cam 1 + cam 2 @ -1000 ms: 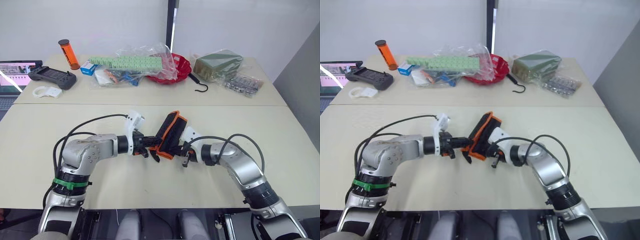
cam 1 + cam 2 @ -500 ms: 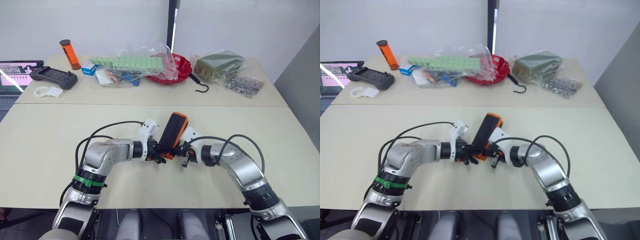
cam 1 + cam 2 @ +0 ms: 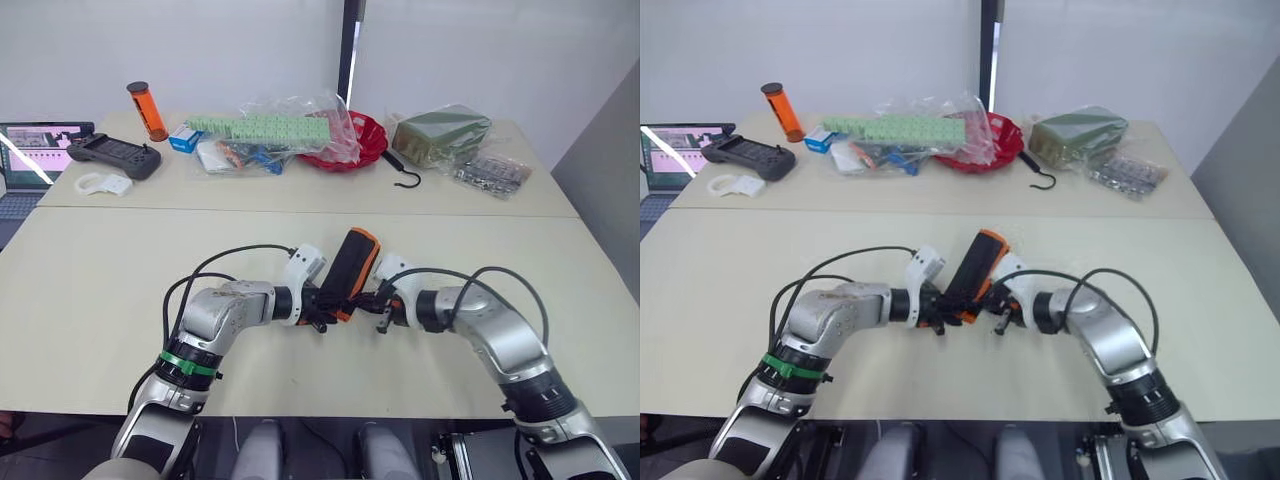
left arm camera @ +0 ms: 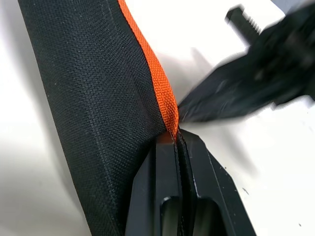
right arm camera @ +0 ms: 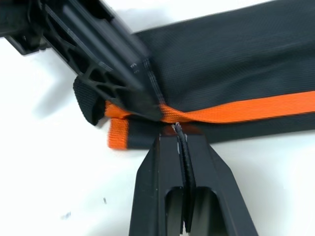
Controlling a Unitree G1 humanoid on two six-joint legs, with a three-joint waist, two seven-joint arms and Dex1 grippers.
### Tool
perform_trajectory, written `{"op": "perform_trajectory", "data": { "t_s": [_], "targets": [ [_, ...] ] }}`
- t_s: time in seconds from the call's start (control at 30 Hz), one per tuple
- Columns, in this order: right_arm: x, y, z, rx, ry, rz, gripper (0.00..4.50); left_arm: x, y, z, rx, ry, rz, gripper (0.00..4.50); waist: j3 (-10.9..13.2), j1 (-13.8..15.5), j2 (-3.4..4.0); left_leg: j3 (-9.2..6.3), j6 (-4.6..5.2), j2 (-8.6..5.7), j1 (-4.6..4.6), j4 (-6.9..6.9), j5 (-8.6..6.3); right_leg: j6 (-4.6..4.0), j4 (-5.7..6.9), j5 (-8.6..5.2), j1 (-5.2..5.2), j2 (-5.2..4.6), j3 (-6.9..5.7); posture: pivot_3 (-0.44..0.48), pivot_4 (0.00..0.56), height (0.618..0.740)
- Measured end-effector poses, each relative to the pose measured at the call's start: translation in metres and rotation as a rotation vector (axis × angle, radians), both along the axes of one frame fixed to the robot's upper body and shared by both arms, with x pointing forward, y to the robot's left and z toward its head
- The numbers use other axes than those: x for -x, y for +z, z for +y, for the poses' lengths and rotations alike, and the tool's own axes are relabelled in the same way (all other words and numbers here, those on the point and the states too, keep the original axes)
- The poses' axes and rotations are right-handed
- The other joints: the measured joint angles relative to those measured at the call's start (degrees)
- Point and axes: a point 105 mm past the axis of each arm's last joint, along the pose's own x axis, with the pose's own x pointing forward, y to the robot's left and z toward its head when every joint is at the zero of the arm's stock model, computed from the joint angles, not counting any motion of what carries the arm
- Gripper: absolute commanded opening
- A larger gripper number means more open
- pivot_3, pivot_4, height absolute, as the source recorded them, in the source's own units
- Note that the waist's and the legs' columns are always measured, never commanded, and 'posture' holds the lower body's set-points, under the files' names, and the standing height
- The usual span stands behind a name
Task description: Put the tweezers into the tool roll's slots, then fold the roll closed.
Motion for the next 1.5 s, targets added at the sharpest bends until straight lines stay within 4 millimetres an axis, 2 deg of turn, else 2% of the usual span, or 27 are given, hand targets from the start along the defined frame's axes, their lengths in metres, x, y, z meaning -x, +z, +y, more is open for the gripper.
{"op": "perform_trajectory", "data": {
  "t_s": [0.1, 0.2, 0.3, 0.5, 0.6, 0.83, 0.93, 1.03, 1.17, 1.37, 1.43, 1.5],
  "targets": [
    [-0.001, 0.029, 0.002, -0.023, 0.04, -0.059, 0.0, 0.001, 0.0, 0.0, 0.001, -0.005, 0.002, 0.04, -0.01, -0.09, 0.02, 0.0, 0.0, 0.0, 0.04, -0.1, 0.0, 0.01, -0.04, -0.01, 0.01, 0.01, 0.0, 0.0, 0.15, 0.74],
    [-0.002, 0.041, 0.008, -0.097, 0.051, -0.065, 0.0, 0.001, -0.001, 0.0, 0.002, -0.006, 0.002, 0.04, -0.02, -0.09, 0.01, 0.0, 0.01, 0.0, 0.03, -0.12, 0.0, 0.01, -0.09, -0.01, 0.02, 0.0, 0.0, 0.0, 0.15, 0.74],
    [-0.01, 0.042, 0.014, -0.134, 0.057, -0.079, 0.0, 0.001, -0.001, 0.0, 0.003, -0.006, 0.001, 0.04, -0.02, -0.13, 0.02, 0.0, 0.01, -0.01, 0.03, -0.12, 0.0, 0.01, -0.09, -0.01, 0.02, -0.01, 0.01, 0.0, 0.15, 0.74],
    [-0.025, 0.016, 0.022, -0.08, 0.049, -0.101, 0.0, 0.001, -0.001, -0.001, 0.001, -0.006, 0.001, 0.04, -0.02, -0.27, 0.03, 0.0, 0.01, -0.01, 0.04, -0.12, 0.0, 0.01, -0.07, -0.01, 0.02, -0.01, 0.0, 0.0, 0.15, 0.74],
    [-0.036, -0.015, 0.024, 0.014, 0.055, -0.136, 0.0, 0.0, -0.001, 0.001, -0.005, -0.008, -0.014, 0.04, -0.04, -0.53, 0.02, 0.02, 0.0, -0.01, 0.15, -0.14, 0.0, 0.01, -0.08, -0.01, 0.11, -0.02, 0.01, 0.0, 0.15, 0.74],
    [-0.04, -0.021, 0.026, 0.029, 0.09, -0.171, 0.0, 0.0, 0.003, 0.003, -0.033, -0.021, -0.072, 0.04, -0.12, -0.86, 0.11, 0.02, 0.0, 0.02, 0.33, -0.2, 0.0, 0.01, -0.05, -0.01, 0.24, 0.01, 0.02, 0.0, 0.15, 0.74],
    [-0.039, -0.021, 0.027, 0.04, 0.107, -0.179, 0.0, 0.002, 0.009, 0.011, -0.057, -0.035, -0.103, 0.04, -0.12, -1.0, 0.12, 0.01, 0.0, 0.03, 0.34, -0.26, 0.0, 0.01, -0.05, -0.01, 0.23, 0.02, 0.02, 0.0, 0.15, 0.74],
    [-0.039, -0.022, 0.028, 0.044, 0.115, -0.18, 0.0, 0.007, 0.012, 0.02, -0.069, -0.055, -0.096, 0.89, -0.12, -1.08, 0.12, 0.02, 0.0, 0.04, 0.34, -0.3, 0.0, 0.01, -0.06, -0.01, 0.21, 0.02, 0.02, 0.0, 0.15, 0.74],
    [-0.041, -0.024, 0.025, 0.051, 0.109, -0.17, 0.0, 0.013, 0.022, 0.035, -0.057, -0.064, -0.072, 2.22, -0.12, -0.74, 0.12, 0.01, 0.0, 0.02, 0.35, -0.18, 0.01, 0.0, -0.04, -0.01, 0.25, 0.01, 0.01, 0.0, 0.15, 0.74],
    [-0.041, -0.026, 0.024, 0.052, 0.112, -0.17, 0.0, 0.014, 0.05, 0.042, -0.008, -0.087, -0.165, 4.24, -0.12, -0.68, 0.12, 0.01, 0.0, 0.03, 0.36, -0.14, 0.02, 0.0, -0.04, -0.01, 0.27, 0.02, 0.01, 0.0, 0.15, 0.74],
    [-0.041, -0.027, 0.024, 0.052, 0.111, -0.167, 0.0, 0.01, 0.062, 0.041, 0.033, -0.085, -0.215, 4.24, -0.12, -0.67, 0.11, 0.01, 0.0, 0.03, 0.36, -0.14, 0.02, 0.0, -0.04, -0.01, 0.27, 0.01, 0.01, 0.0, 0.15, 0.74],
    [-0.04, -0.027, 0.023, 0.052, 0.11, -0.165, 0.0, 0.006, 0.071, 0.04, 0.055, -0.094, -0.264, 3.64, -0.12, -0.67, 0.12, 0.01, 0.0, 0.02, 0.36, -0.14, 0.02, 0.0, -0.04, -0.01, 0.27, 0.01, 0.01, 0.0, 0.15, 0.74]
  ]
}}
